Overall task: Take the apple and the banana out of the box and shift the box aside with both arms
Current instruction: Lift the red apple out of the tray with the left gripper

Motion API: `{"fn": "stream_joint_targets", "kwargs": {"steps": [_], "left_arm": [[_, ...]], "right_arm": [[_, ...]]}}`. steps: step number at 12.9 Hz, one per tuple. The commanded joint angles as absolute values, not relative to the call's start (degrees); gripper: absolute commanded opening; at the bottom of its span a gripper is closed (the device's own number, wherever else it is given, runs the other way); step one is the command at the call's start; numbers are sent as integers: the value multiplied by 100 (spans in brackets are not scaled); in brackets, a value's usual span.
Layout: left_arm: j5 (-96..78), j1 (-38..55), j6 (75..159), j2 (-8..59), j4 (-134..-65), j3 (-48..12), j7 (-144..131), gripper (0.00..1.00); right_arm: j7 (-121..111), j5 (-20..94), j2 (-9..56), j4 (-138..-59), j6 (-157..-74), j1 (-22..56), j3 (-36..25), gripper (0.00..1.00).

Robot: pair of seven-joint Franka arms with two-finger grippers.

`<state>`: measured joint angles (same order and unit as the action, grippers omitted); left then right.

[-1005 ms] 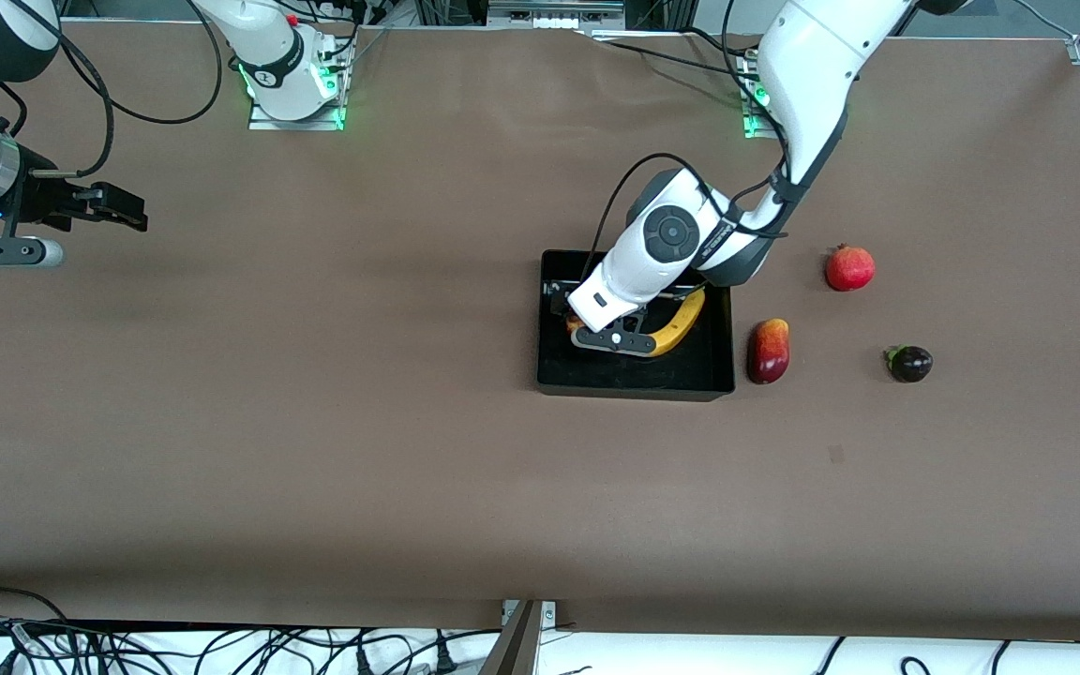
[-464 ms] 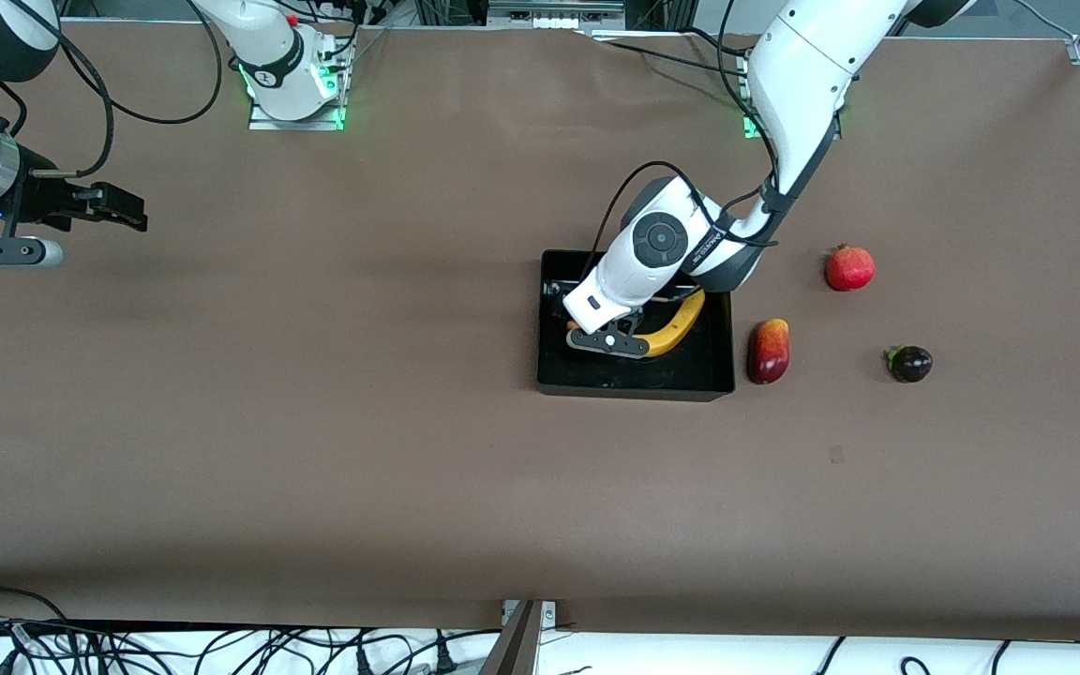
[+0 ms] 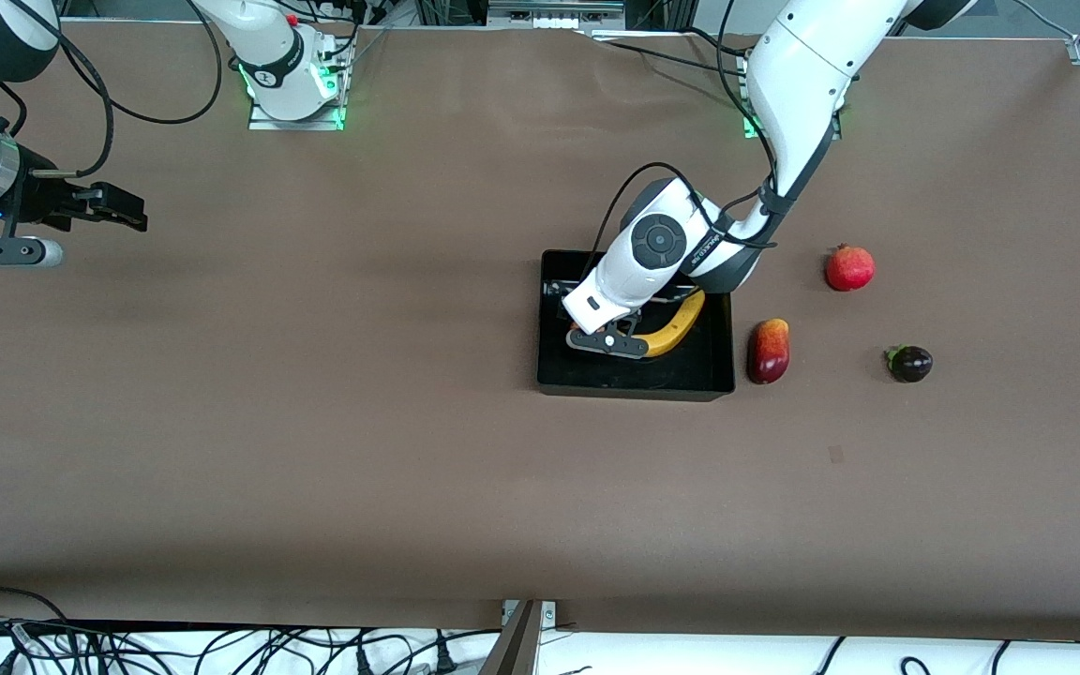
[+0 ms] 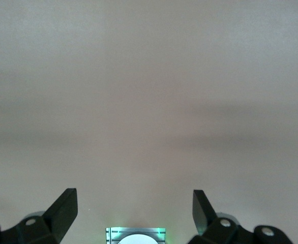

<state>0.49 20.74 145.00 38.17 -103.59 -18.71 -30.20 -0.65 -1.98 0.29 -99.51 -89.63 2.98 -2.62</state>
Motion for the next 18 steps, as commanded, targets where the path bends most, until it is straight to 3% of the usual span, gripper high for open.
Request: {"fn": "stream_joint_targets", "kwargs": {"steps": [1,5,13,18], "left_arm": [[517,2171,14484,3955,-10239,-1784,-3041,0],[536,1970,14188,3500,-10336,-1828,-3076,0],[422,380,11595,1655,-10528,-2672,-2613,0],[396,-973,11628,976,-11565,-2637,-241,0]], "right_arm": [[-88,-141,18,-9896,-8886,290,-281,100],[-88,-141,18,-9896,-8877,272,-290,100],[-88,-141,18,-9896,-8886,272,-290,100],[-88,-141,18,-9896,-8877,272,-290,100]]}}
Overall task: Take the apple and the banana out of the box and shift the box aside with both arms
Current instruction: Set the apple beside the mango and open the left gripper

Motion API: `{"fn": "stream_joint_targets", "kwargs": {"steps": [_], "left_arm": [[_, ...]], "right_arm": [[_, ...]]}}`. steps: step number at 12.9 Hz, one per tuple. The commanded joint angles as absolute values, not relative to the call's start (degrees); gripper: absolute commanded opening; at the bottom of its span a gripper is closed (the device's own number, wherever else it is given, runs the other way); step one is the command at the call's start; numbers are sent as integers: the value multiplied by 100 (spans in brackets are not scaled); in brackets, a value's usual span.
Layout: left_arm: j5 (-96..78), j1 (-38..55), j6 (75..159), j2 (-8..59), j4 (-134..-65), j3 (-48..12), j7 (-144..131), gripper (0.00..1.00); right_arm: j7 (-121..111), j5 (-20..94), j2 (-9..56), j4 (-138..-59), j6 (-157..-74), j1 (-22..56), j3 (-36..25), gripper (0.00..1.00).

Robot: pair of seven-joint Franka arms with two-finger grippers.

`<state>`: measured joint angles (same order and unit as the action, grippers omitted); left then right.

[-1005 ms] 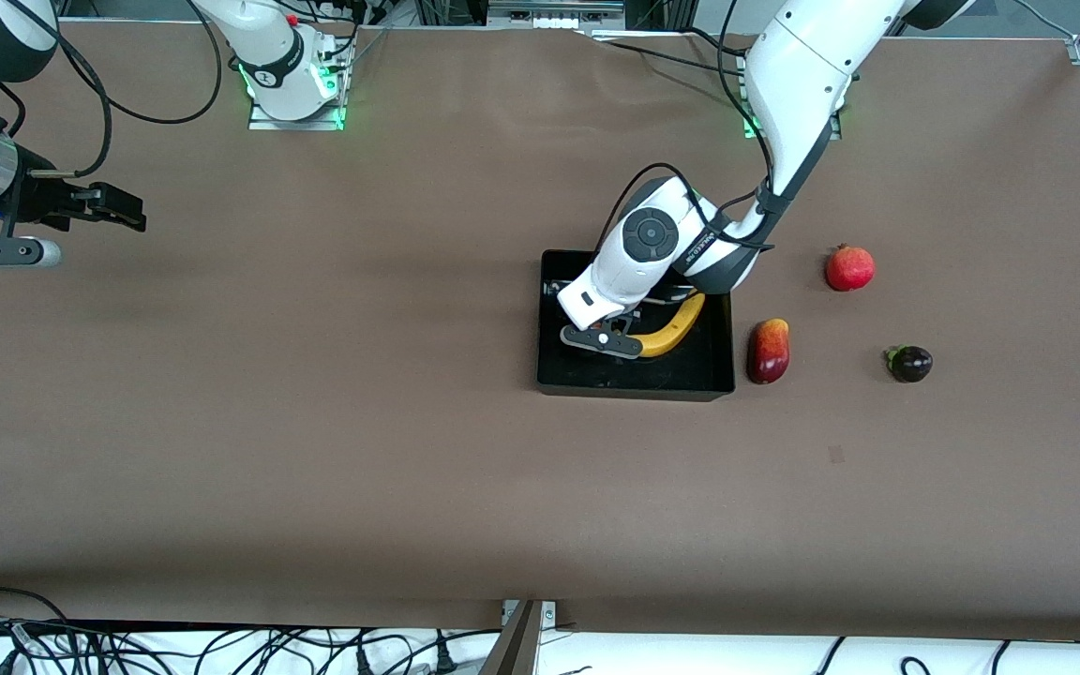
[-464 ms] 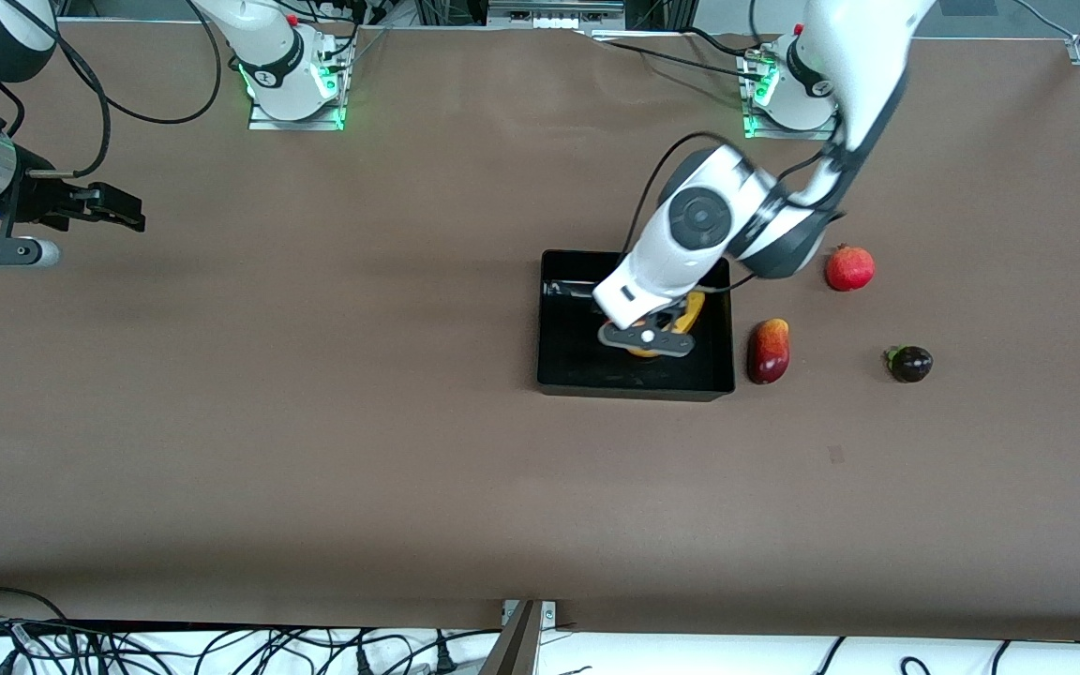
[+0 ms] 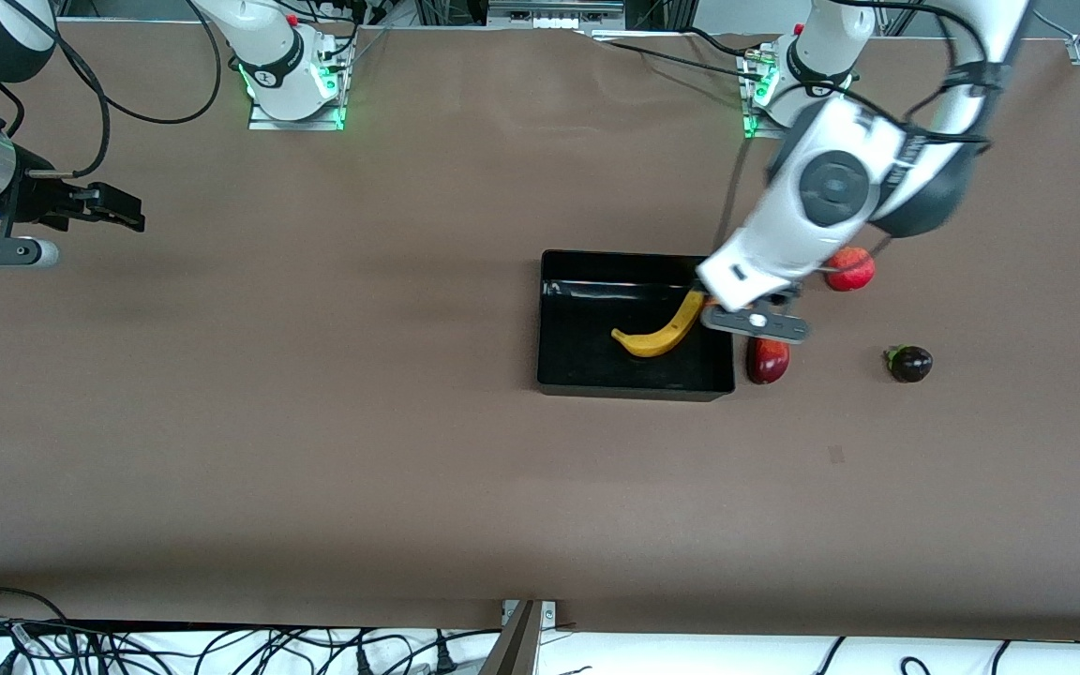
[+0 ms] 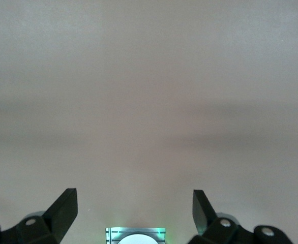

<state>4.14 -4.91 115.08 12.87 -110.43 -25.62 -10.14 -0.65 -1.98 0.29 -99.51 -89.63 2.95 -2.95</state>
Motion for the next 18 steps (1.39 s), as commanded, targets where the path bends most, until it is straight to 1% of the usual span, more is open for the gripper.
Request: {"fn": "stream_joint_targets", "kwargs": {"steps": [1,3,5,6,7,12,13,14,15,16,17,18], "left_arm": [[430,-1106,11689,1002,-11662,-2611,24,0],[483,-1318,12178,1116,-11995,-2436,472,0],[536,-1484,13178,1317,-12540,-2094,1139,0],[701,-1529,13671,1484,-12690,-1874,1569,0],[799,-1538,13928,1642,-12717,-1681,1808,0],[817,-1564,14211,2082,-12709,-1582,1942,0],[817,-1564,14221,2179,-12709,-1591,1942,5],[817,-1564,14229,2267,-12700,-1591,1942,24],[817,-1564,14229,2294,-12700,-1591,1934,47],[817,-1564,14221,2294,-12700,-1591,1925,90],[817,-1564,14177,2259,-12709,-1591,1934,100],[817,-1564,14072,2154,-12709,-1600,1942,100]], "right_arm": [[-88,-141,26,-9896,-8877,255,-290,100],[-88,-141,26,-9896,-8877,264,-290,100],[-88,-141,26,-9896,-8877,264,-290,100],[-88,-141,26,-9896,-8877,264,-290,100],[-88,-141,26,-9896,-8877,264,-290,100],[-88,-141,26,-9896,-8877,264,-290,100],[-88,-141,26,-9896,-8877,264,-290,100],[-88,-141,26,-9896,-8877,255,-290,100],[-88,-141,26,-9896,-8877,255,-290,100],[-88,-141,26,-9896,-8877,255,-290,100],[-88,-141,26,-9896,-8877,255,-290,100],[-88,-141,26,-9896,-8886,264,-290,100]]}}
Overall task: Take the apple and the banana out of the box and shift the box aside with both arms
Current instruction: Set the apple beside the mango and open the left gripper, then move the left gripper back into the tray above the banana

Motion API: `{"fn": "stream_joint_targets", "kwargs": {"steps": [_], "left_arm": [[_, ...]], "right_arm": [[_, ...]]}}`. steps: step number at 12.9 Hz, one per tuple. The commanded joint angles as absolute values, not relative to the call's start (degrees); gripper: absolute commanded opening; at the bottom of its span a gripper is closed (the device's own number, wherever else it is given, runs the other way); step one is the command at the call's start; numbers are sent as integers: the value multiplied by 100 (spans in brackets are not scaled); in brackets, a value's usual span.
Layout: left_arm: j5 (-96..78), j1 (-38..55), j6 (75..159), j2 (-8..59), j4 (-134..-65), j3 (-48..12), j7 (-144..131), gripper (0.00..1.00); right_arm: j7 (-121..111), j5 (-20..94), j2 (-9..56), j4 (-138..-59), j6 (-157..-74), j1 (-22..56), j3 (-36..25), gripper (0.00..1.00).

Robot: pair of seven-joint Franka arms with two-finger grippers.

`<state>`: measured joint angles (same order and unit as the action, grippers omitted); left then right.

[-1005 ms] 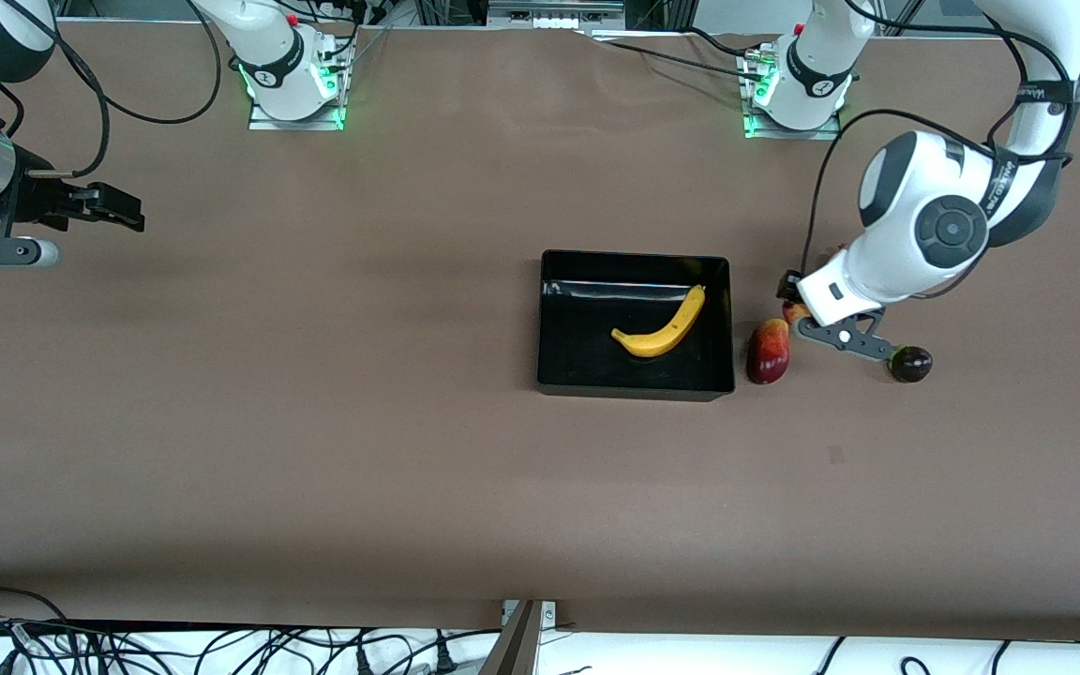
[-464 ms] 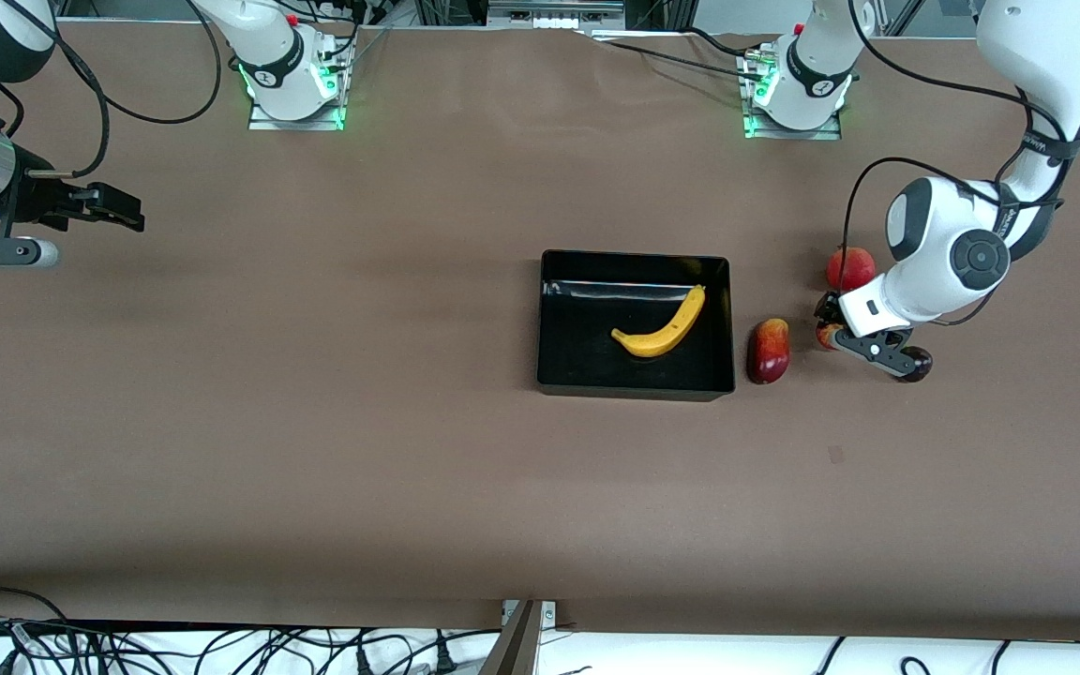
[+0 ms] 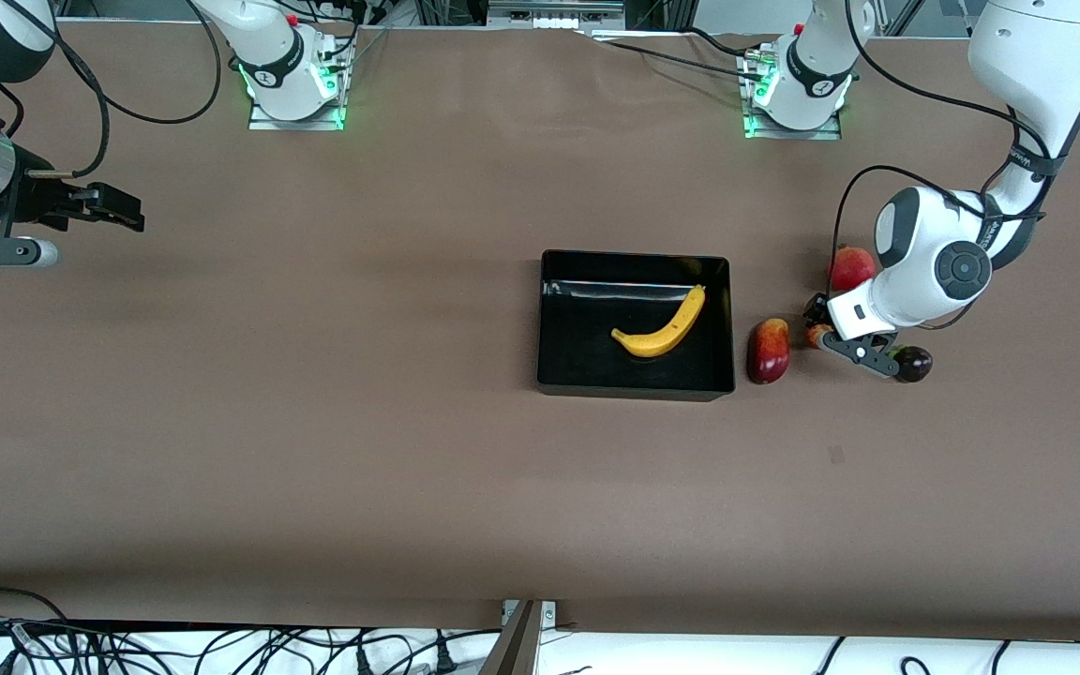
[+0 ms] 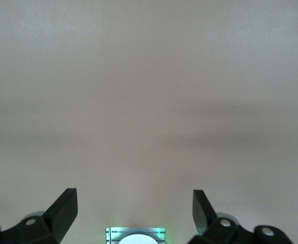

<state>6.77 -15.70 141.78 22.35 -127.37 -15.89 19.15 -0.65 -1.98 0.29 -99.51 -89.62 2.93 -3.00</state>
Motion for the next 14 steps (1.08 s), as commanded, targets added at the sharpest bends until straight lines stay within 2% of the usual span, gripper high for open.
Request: {"fn": "stream_joint_targets", "kwargs": {"steps": [1,5,7,10,14], "left_arm": [[791,-1564,13906,2014,-12692,-1617,1925,100],[292,-1398,12546,1145,-12324,-2029,1838,100],[53,-1030,12165,880,-12042,-2275,1400,100],[70,-407,12190,843,-11909,-2635,146,100],[393,122,13207,1536,-11777,-2760,-79,100]], "right_arm": [[-88,-141,26,-9896,-8886,255,-290,100],[-88,-141,26,-9896,-8886,264,-290,100],[-88,-141,26,-9896,-8877,264,-290,100],[-88,-141,26,-9896,-8877,264,-290,100],[-88,-141,26,-9896,-8877,264,-290,100]]}}
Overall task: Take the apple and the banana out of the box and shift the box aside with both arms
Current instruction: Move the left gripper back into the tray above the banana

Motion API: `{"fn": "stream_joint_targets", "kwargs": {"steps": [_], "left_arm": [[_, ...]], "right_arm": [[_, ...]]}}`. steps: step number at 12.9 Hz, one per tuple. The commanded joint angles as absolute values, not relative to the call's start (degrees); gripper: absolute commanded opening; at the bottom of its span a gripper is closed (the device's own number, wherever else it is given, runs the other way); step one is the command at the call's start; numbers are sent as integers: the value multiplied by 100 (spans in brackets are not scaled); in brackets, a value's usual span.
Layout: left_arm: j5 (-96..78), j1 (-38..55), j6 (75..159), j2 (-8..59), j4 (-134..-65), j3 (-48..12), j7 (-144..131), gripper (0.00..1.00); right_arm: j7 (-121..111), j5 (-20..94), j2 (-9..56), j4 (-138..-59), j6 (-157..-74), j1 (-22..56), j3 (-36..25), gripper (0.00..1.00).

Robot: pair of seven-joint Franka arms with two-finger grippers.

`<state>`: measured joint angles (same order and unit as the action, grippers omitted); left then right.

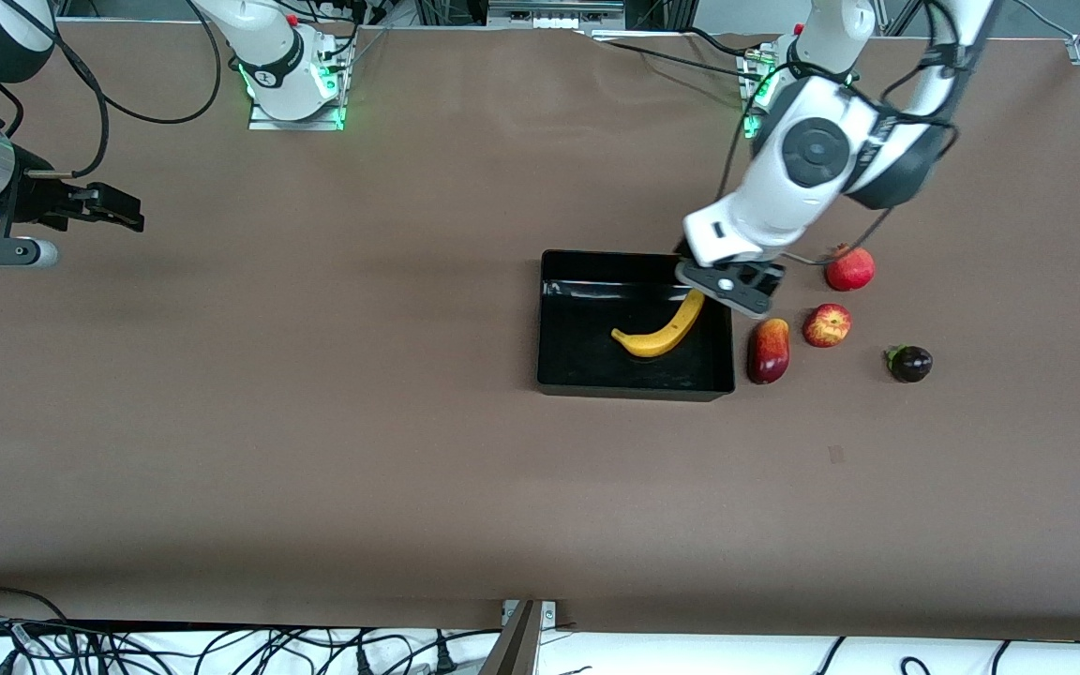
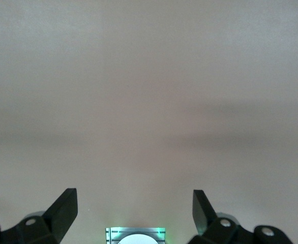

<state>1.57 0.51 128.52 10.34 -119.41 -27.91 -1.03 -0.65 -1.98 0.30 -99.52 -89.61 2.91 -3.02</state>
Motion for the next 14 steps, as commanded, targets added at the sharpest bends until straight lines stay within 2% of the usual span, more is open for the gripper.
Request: {"fn": "stream_joint_targets", "kwargs": {"steps": [1,5,14], "left_arm": [[700,210,13419,1782,-11777,-2760,-97,100],[905,615,13973,2460,-11619,-2435,-114,100],[1547,764,14449,2961,-11672,-2092,-167,100]], "right_arm": [[-88,-141,26,-9896,-8877,255,-290,100],[-88,-141,26,-9896,-8886,255,-290,100],[-88,-141,35,-9896,-8868,264,-290,100]]}}
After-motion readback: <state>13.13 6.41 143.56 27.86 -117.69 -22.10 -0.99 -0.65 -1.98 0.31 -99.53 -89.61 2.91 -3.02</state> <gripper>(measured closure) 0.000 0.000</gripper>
